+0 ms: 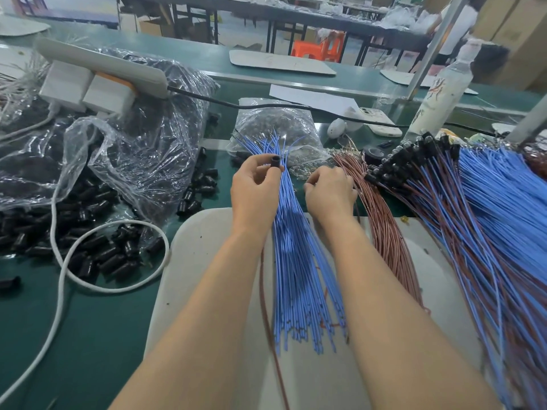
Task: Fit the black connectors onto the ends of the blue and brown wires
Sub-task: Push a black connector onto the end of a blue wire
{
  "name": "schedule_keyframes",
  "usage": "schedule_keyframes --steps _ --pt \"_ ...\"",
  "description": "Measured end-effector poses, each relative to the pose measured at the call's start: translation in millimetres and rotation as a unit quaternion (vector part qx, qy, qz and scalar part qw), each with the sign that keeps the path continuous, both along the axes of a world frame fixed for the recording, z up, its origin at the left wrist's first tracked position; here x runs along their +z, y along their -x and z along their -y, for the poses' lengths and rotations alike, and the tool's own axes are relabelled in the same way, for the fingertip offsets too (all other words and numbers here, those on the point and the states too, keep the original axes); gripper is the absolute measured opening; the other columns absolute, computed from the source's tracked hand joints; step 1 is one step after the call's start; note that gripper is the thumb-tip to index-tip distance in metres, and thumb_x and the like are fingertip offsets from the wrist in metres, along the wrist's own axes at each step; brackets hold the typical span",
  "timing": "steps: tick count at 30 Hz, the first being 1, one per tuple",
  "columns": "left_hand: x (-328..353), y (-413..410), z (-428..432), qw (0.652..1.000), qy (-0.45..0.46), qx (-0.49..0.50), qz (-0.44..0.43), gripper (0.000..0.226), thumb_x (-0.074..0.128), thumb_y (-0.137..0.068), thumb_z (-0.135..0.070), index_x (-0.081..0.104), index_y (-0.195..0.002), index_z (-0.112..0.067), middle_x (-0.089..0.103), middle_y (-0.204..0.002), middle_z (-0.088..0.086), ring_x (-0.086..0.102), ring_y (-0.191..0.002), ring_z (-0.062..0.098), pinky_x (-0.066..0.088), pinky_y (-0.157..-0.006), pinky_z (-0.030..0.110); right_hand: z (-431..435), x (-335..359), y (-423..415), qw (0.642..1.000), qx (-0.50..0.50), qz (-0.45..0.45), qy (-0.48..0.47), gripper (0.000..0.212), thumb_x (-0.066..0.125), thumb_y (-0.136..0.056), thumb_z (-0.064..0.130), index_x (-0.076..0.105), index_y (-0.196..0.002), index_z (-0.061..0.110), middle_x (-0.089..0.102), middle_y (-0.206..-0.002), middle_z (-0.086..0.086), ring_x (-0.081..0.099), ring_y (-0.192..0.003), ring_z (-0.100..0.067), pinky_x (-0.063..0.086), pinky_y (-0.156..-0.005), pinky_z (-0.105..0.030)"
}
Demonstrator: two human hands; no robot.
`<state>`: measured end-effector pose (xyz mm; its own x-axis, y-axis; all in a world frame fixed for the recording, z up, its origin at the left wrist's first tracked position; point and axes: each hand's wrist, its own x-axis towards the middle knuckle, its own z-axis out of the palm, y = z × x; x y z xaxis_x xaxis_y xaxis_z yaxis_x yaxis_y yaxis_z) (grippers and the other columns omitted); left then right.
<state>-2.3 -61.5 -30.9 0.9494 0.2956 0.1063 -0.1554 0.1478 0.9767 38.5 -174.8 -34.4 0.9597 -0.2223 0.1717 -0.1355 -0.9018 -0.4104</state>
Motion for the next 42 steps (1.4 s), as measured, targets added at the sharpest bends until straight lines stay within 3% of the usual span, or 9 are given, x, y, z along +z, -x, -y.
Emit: schedule_keyframes --steps 4,10,14,18,21,26,29,37,42 --pt "0.2 -0.4 0.3 1.000 0.000 -0.002 -0.004 0.024 0.051 -0.087 -0.006 0.062 -0.084 -0.027 0.069 -0.082 -0.003 0.051 -0.064 0.008 0.045 -0.065 0.026 3.3 3.5 1.2 0.999 0.028 -0.008 -0.018 0.024 0.050 -0.094 0.020 0.061 -0.115 0.023 0.048 -0.130 -0.009 0.039 -0.123 -0.030 0.032 -0.101 -0.042" --pt "0.8 -0.5 1.3 1.000 0.009 0.000 -0.003 0.025 0.050 -0.087 -0.004 0.062 -0.084 -0.025 0.068 -0.084 0.002 0.053 -0.064 0.009 0.045 -0.067 0.026 -9.6 -0.2 0.4 0.998 0.056 -0.026 0.011 0.028 0.053 -0.093 0.034 0.062 -0.119 0.037 0.047 -0.131 -0.008 0.037 -0.124 -0.033 0.028 -0.103 -0.046" --pt "-0.1 -1.5 0.8 1.000 0.012 0.001 -0.004 0.025 0.051 -0.086 -0.004 0.062 -0.084 -0.025 0.068 -0.084 0.001 0.053 -0.065 0.008 0.044 -0.068 0.026 -14.3 -2.0 -0.6 0.999 0.037 0.003 0.012 0.022 0.052 -0.094 0.029 0.063 -0.113 0.026 0.051 -0.125 -0.007 0.040 -0.121 -0.030 0.029 -0.100 -0.045" --pt "-0.2 -1.9 0.1 1.000 0.013 0.000 -0.008 0.023 0.051 -0.086 -0.005 0.061 -0.086 -0.025 0.068 -0.087 0.003 0.050 -0.065 0.010 0.044 -0.066 0.026 -2.9 4.2 1.6 0.993 0.004 0.073 -0.088 0.015 0.053 -0.094 0.023 0.061 -0.106 0.017 0.063 -0.112 -0.003 0.052 -0.110 -0.023 0.033 -0.099 -0.040" --pt "-0.3 -1.9 0.5 1.000 0.005 -0.001 -0.014 0.022 0.052 -0.087 -0.007 0.061 -0.085 -0.026 0.068 -0.089 0.003 0.052 -0.068 0.010 0.044 -0.065 0.022 13.9 15.5 3.9 0.988 0.011 0.083 -0.131 0.015 0.056 -0.092 0.018 0.063 -0.105 0.013 0.066 -0.107 -0.005 0.059 -0.103 -0.023 0.043 -0.097 -0.044" --pt "0.9 -1.3 1.6 1.000 0.007 0.001 -0.019 0.021 0.052 -0.088 -0.007 0.061 -0.086 -0.026 0.068 -0.088 0.002 0.051 -0.067 0.011 0.043 -0.062 0.021 21.6 16.1 2.8 0.994 0.026 0.046 -0.095 0.023 0.052 -0.094 0.017 0.068 -0.110 0.014 0.066 -0.114 -0.007 0.058 -0.109 -0.027 0.044 -0.099 -0.045" --pt "0.9 -0.5 2.0 1.000 0.005 -0.001 -0.020 0.021 0.051 -0.088 -0.007 0.061 -0.086 -0.025 0.068 -0.089 0.002 0.052 -0.068 0.010 0.044 -0.064 0.022 13.6 9.5 0.5 0.997 0.023 0.038 -0.060 0.032 0.047 -0.095 0.014 0.061 -0.123 0.019 0.057 -0.128 -0.009 0.046 -0.121 -0.030 0.038 -0.103 -0.044" --pt "-0.1 -1.8 3.2 1.000 0.008 -0.001 -0.018 0.023 0.051 -0.086 -0.004 0.062 -0.084 -0.026 0.069 -0.091 0.008 0.052 -0.066 0.011 0.043 -0.068 0.028 -11.7 -1.0 -11.9 0.997 0.047 -0.023 0.048 0.042 0.050 -0.094 0.018 0.050 -0.133 0.031 0.041 -0.138 -0.005 0.032 -0.128 -0.031 0.025 -0.104 -0.044" --pt "-1.0 -3.0 3.1 1.000 0.005 -0.003 -0.016 0.025 0.051 -0.085 -0.004 0.061 -0.084 -0.026 0.068 -0.088 0.005 0.051 -0.063 0.010 0.043 -0.066 0.026 -13.8 -1.5 -15.0 0.999 0.040 -0.005 0.027 0.028 0.052 -0.094 0.024 0.058 -0.121 0.031 0.045 -0.132 -0.006 0.035 -0.126 -0.031 0.026 -0.103 -0.044"
